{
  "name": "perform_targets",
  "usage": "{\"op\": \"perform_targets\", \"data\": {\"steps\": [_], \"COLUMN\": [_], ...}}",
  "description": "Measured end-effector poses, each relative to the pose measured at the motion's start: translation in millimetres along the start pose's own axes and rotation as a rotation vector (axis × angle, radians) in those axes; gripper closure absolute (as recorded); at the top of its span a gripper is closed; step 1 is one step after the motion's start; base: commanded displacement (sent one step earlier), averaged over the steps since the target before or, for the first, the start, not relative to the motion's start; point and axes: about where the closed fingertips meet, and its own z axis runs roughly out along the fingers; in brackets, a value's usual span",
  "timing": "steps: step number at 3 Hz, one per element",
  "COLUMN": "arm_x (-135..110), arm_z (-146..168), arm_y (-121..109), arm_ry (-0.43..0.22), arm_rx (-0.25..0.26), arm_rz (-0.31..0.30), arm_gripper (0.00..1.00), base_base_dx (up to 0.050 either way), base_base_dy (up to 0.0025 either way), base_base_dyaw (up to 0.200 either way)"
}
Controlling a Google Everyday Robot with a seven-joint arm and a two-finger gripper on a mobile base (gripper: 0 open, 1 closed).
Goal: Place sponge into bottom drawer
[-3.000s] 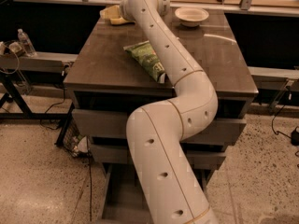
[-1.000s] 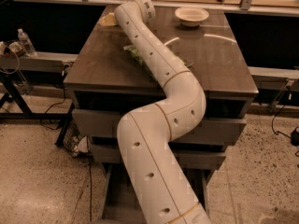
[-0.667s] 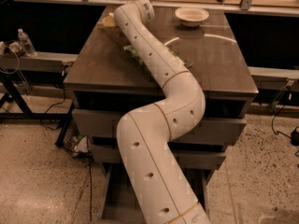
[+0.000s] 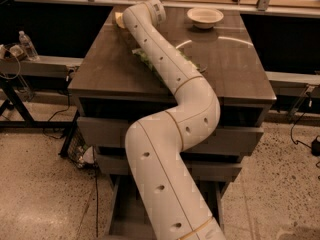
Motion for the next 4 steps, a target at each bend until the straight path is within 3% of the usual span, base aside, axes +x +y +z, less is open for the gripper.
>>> {"op": "perform_targets", "data": {"steps": [1, 2, 4], "arm_x": [-9.0, -22.0, -34.1], "arm_z": [-9.9, -23.4, -65.5], "arm_y": [-15.0, -31.1, -89.3], "arm_ry": [-0.01, -0.023, 0.023], "arm_rx": [0.019, 0.037, 0.127], "arm_rz": [-0.002, -0.007, -0.045], "arm_gripper": [0.95, 1.0, 1.0], "base_base_dx": [0.0, 0.0, 0.0], "base_base_dy": [0.0, 0.0, 0.0], "base_base_dyaw": [0.0, 0.0, 0.0]}}
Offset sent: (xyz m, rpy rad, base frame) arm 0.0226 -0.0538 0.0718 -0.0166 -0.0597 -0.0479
